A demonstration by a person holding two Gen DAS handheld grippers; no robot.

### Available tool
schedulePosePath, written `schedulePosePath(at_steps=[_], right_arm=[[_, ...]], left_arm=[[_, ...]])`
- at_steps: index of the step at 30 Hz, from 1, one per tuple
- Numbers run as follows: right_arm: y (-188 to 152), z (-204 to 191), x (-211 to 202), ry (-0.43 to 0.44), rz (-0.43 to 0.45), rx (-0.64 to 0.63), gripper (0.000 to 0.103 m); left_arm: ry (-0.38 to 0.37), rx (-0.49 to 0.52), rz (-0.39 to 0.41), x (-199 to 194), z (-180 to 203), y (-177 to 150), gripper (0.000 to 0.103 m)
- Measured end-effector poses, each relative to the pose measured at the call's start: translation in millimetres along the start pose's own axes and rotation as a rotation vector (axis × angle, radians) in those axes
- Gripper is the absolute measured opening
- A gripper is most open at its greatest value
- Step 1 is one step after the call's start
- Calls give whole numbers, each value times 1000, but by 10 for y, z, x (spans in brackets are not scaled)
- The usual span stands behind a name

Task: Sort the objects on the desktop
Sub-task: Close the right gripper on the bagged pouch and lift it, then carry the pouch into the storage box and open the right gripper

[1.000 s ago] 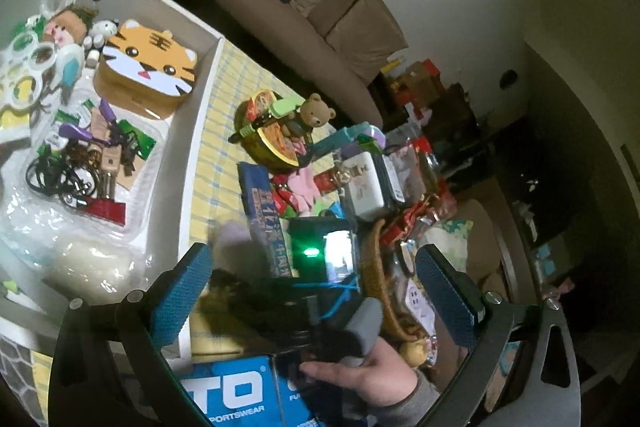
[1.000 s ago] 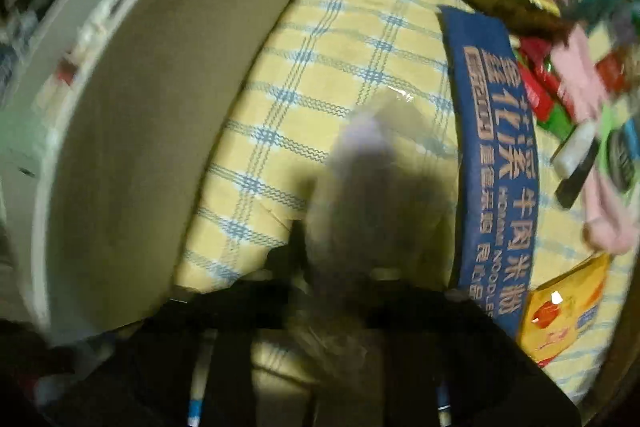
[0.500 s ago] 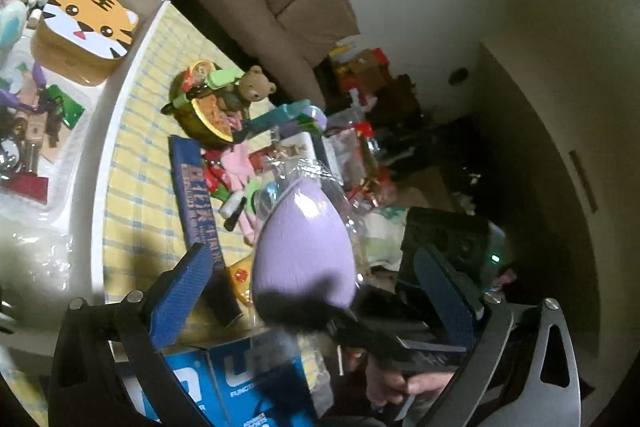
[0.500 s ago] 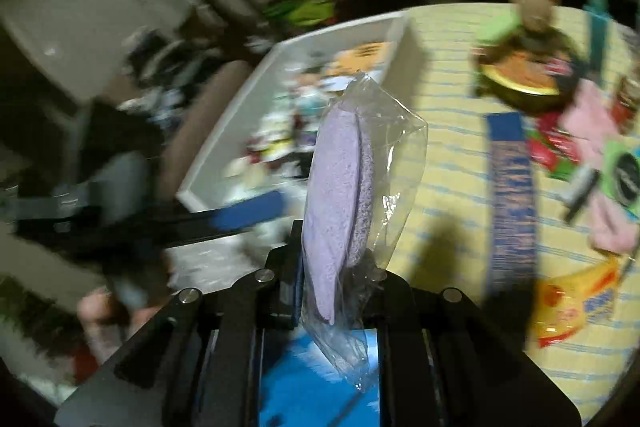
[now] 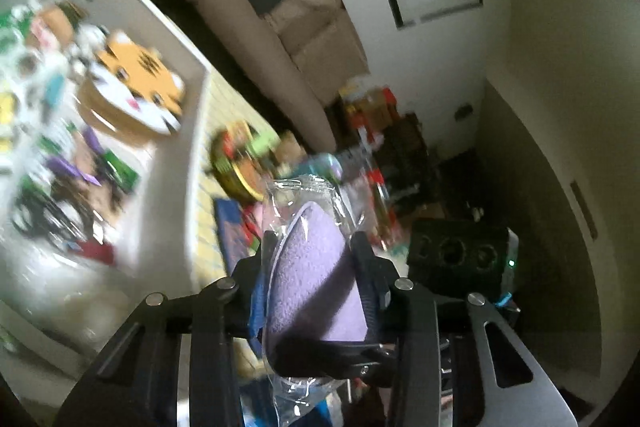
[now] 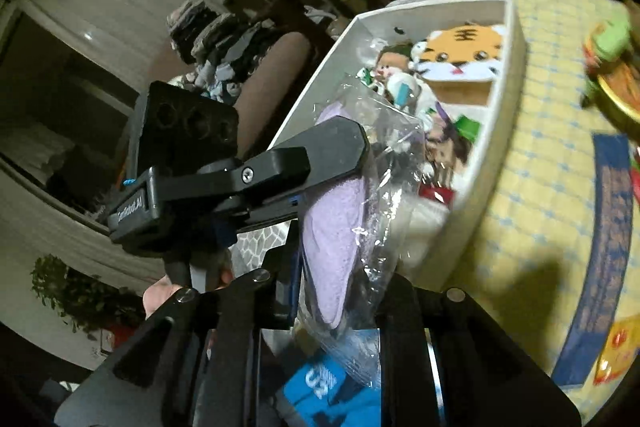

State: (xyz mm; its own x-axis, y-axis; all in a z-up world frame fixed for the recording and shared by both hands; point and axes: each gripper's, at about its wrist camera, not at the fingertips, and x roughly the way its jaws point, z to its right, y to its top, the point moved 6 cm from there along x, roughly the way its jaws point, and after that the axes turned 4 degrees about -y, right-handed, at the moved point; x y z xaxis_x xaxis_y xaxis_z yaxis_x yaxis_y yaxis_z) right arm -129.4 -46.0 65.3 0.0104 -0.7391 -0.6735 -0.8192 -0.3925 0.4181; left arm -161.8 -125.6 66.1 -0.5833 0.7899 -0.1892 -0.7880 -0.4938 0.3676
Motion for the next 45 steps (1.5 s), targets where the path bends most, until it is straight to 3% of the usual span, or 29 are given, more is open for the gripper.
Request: schedulePosePath(at_steps=[5, 8, 11, 20, 22, 25, 27, 29, 37, 40, 45], right_arm=[[369, -70, 527, -66, -85, -47, 16], [470, 29, 868, -117, -136, -56, 16], [536, 216, 1165, -162, -175, -47, 16], [572, 615, 1741, -274, -258, -34, 19], [548, 688, 1762, -296, -265, -19, 21], [541, 773, 1701, -330, -258, 3, 51], [561, 746, 1637, -340, -244, -13, 51], [587, 696, 1512, -407, -218, -65, 55], [599, 679, 1038, -486, -130, -80, 51], [547, 706, 1094, -508, -167, -108, 38], [523, 736, 1322, -605, -198, -156, 38]], left_arm=[[74, -24, 63, -222, -413, 308, 44], [207, -60, 101, -362, -759, 395, 63], [275, -109, 111, -443, -1035, 429, 63], [300, -124, 88, -376, -1260, 415, 63], [316, -128, 74, -328, -1315, 394, 63], [342, -124, 62, -291, -1329, 364, 63], [337, -124, 63, -293, -1307, 363, 66], [348, -116, 63, -301, -1293, 362, 66], [355, -118, 78, -373, -1264, 361, 66], [352, -117, 75, -371, -1247, 349, 66], [348, -120, 75, -375, -1223, 342, 66]])
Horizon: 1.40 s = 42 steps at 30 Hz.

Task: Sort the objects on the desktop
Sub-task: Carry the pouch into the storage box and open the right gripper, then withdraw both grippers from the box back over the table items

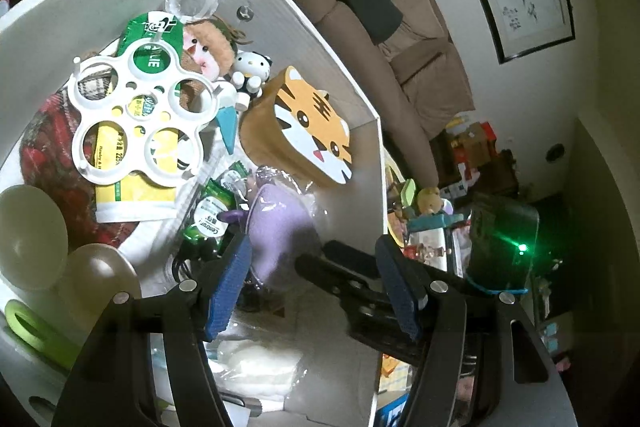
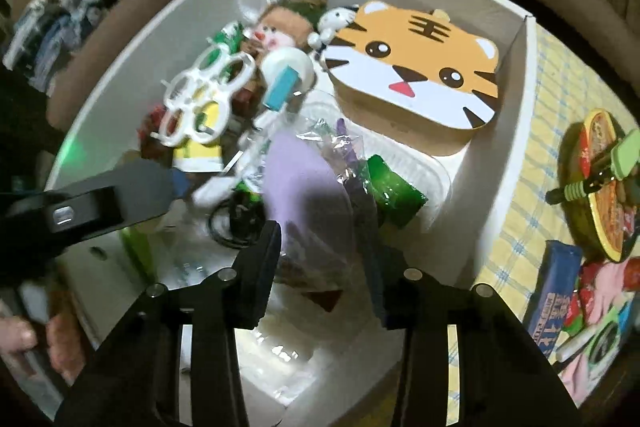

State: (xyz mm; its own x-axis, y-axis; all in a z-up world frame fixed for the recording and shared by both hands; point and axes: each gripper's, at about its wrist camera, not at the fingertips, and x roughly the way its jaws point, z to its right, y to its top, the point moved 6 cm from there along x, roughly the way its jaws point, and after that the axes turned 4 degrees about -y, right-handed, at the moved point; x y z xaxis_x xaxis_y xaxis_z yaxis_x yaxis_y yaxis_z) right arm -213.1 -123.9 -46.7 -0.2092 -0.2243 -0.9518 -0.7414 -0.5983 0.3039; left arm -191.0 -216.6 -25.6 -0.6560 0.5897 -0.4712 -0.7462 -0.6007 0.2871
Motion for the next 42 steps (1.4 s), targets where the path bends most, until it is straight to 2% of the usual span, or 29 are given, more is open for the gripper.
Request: schedulePosePath(at_steps=[3, 5, 8, 11, 13, 15, 17, 18, 21, 25, 26, 28, 31, 34, 38, 42], right_arm=[[43, -133, 37, 53, -7, -5, 38], [6, -275, 87, 108, -36, -14, 38], [-60, -373, 162, 125, -62, -20, 38], [-67, -297, 91, 179, -44, 49, 38], [-59, -200, -17, 183, -12, 88, 38], [-65, -98, -172, 164, 27, 101, 40], [-102, 21, -317, 147, 56, 123, 61], [-115, 67, -359, 140, 63, 128, 64], [-200, 207, -455, 119, 76, 148, 68], [-264, 251, -604, 143, 115, 146, 70], [-263, 248, -634, 129, 120, 138, 83], [-305, 254, -727, 81, 147, 119, 97], [-404, 281, -891, 63, 178, 115, 97], [-499, 331, -996, 55, 190, 125, 103], [-668, 465, -1142, 39, 212, 161, 103], [-833, 635, -1256, 12, 231, 193, 103]], left_arm=[[-5, -7, 7, -31, -7, 19, 66], [-6, -11, 11, -50, -20, 30, 73], [1, -14, 11, -68, -45, 38, 74], [3, -18, 10, -92, -63, 38, 74], [8, -15, 7, -99, -55, 36, 75], [25, -4, -1, -87, -38, 22, 83], [61, 21, -16, -50, -12, -10, 84], [84, 36, -23, -32, 1, -25, 85], [166, 93, -38, 11, 46, -80, 89], [241, 162, -48, -1, 155, -141, 96], [258, 179, -46, -14, 176, -148, 100], [313, 231, -35, -74, 257, -162, 103], [378, 299, -5, -189, 386, -177, 103], [453, 366, 17, -296, 497, -219, 103], [549, 441, 33, -396, 607, -299, 103], [592, 497, 30, -451, 722, -426, 103]])
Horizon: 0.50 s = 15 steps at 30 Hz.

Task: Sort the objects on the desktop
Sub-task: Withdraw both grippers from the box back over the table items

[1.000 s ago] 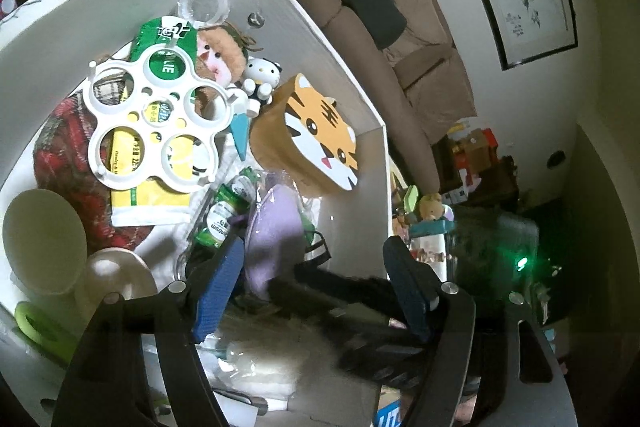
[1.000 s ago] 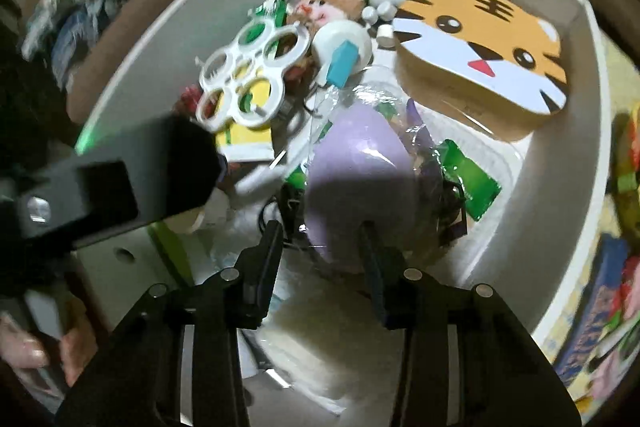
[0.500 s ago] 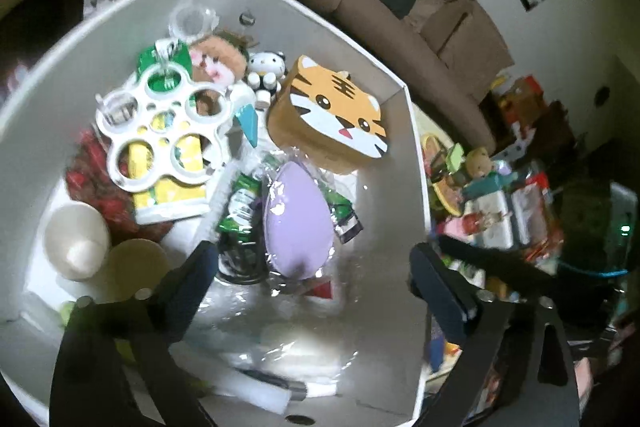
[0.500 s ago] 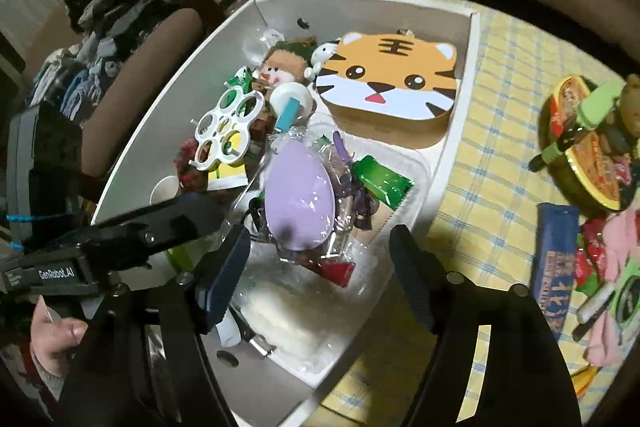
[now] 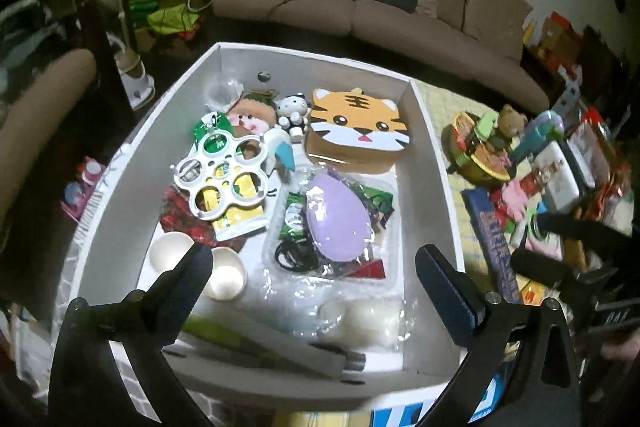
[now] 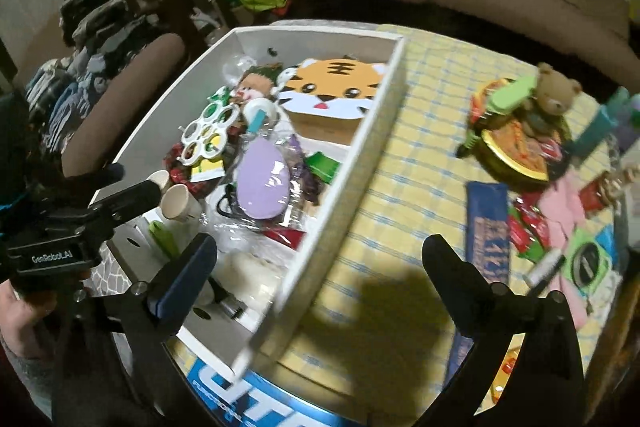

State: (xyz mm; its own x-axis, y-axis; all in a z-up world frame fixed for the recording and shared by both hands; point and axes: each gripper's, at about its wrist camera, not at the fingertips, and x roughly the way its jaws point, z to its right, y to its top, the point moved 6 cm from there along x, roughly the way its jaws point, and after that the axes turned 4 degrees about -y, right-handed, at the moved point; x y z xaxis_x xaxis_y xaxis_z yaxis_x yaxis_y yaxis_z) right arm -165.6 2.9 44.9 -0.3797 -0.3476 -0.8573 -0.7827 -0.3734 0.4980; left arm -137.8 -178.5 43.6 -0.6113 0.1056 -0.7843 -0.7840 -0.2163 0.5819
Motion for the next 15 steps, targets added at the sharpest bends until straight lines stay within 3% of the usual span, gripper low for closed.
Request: schedulePosePath(at_steps=[15], right_arm=[[-465, 1095, -470, -25, 76, 204, 103]], left_arm=[[13, 140, -3, -68, 698, -108, 103]])
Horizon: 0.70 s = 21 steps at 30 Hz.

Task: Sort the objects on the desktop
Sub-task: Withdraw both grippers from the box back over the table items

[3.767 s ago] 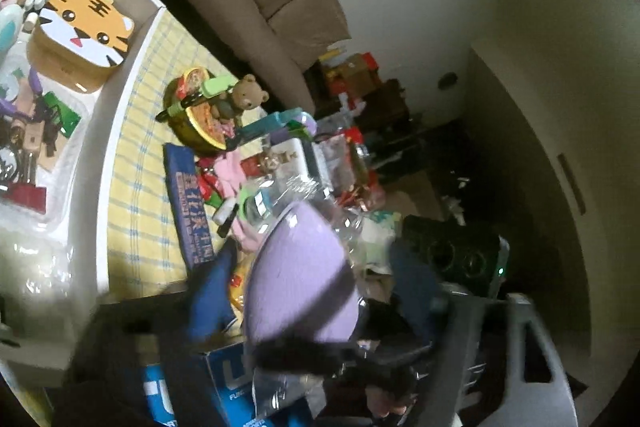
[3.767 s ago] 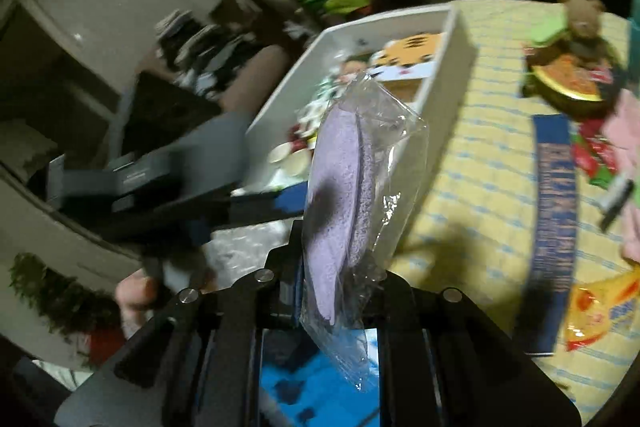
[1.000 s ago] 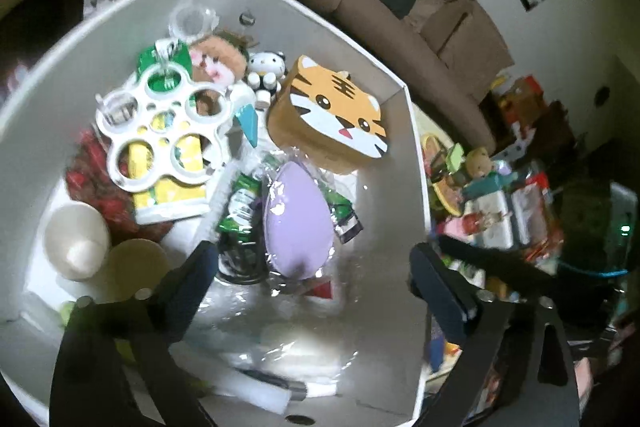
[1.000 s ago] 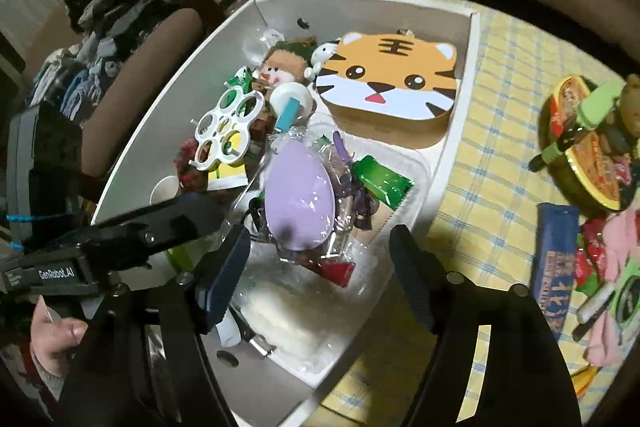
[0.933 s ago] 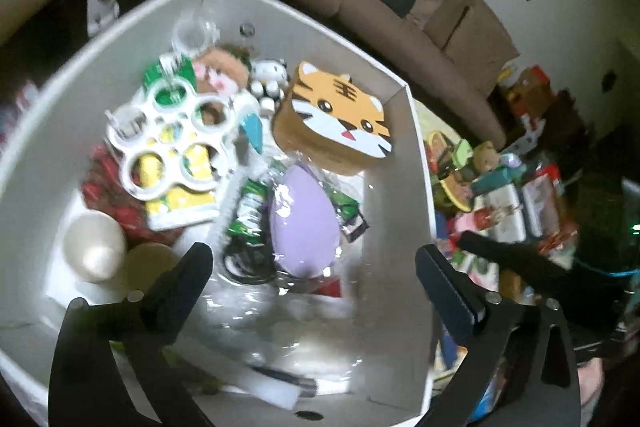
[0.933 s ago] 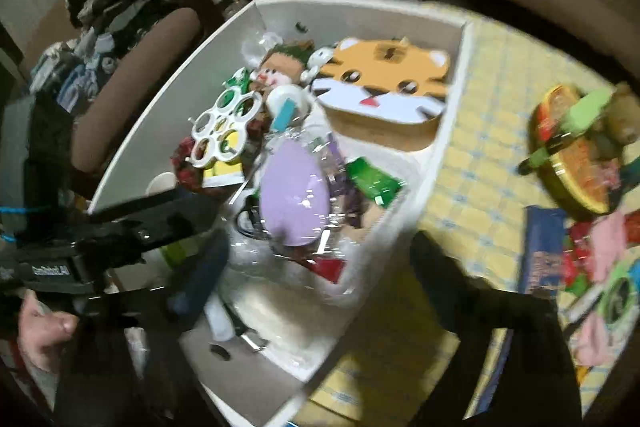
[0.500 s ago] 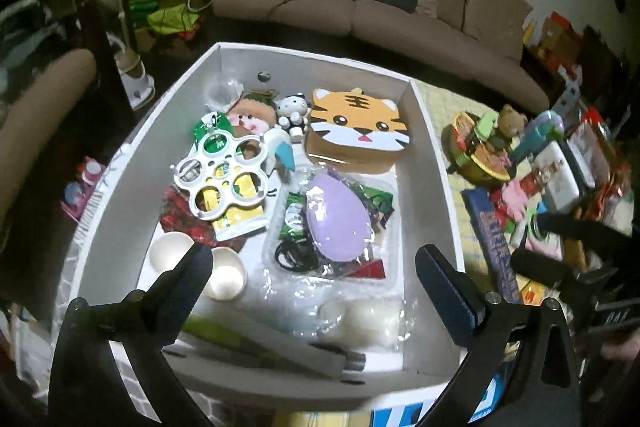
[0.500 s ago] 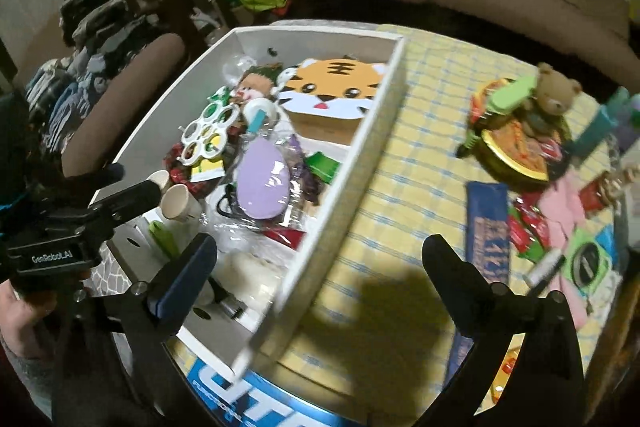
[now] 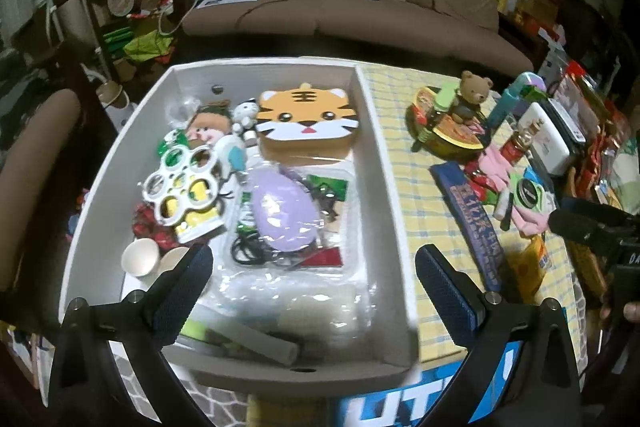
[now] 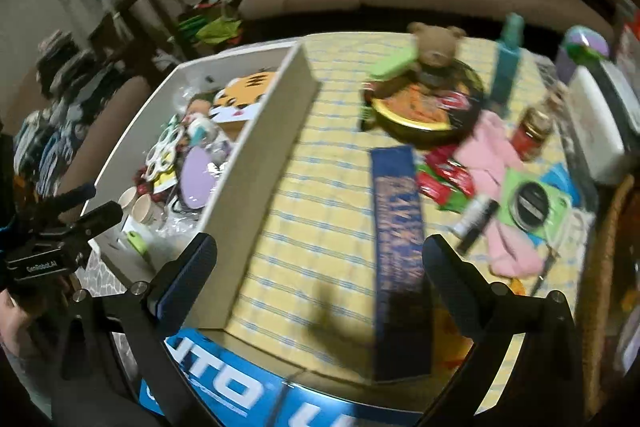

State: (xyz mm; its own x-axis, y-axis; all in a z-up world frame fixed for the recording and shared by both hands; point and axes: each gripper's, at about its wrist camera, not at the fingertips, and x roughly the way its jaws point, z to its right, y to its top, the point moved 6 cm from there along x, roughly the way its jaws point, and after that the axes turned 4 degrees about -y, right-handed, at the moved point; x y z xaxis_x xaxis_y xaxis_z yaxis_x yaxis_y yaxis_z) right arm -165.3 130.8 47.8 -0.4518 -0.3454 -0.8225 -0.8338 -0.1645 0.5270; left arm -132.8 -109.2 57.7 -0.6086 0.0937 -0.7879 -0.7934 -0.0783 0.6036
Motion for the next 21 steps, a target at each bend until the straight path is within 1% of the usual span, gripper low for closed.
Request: schedulePosePath(at_steps=[2, 5, 7, 10, 12, 15, 18, 19, 21], right_arm=[[-18, 169, -82, -10, 18, 21, 103], [-41, 475, -208, -58, 45, 40, 103], [-51, 730, -284, -97, 58, 72, 103], [-78, 1049, -335, -133, 71, 116, 103], [-107, 1193, -339, -127, 69, 143, 103], [-167, 1346, -304, -80, 71, 185, 103], [-216, 1460, -247, -65, 58, 212, 103], [-222, 1493, -249, -56, 59, 221, 101], [-223, 1546, -276, -31, 70, 230, 100]], left_arm=[[-10, 14, -2, 28, 131, -2, 103], [-33, 46, -10, 86, 344, -17, 103], [-42, 77, -22, 142, 515, -37, 103], [-67, 107, -36, 222, 749, -69, 103], [-83, 118, -32, 240, 882, -58, 103], [-164, 130, -41, 272, 1147, -76, 103], [-215, 140, -49, 330, 1339, -115, 103], [-236, 147, -55, 380, 1430, -133, 103], [-266, 152, -79, 486, 1586, -165, 103]])
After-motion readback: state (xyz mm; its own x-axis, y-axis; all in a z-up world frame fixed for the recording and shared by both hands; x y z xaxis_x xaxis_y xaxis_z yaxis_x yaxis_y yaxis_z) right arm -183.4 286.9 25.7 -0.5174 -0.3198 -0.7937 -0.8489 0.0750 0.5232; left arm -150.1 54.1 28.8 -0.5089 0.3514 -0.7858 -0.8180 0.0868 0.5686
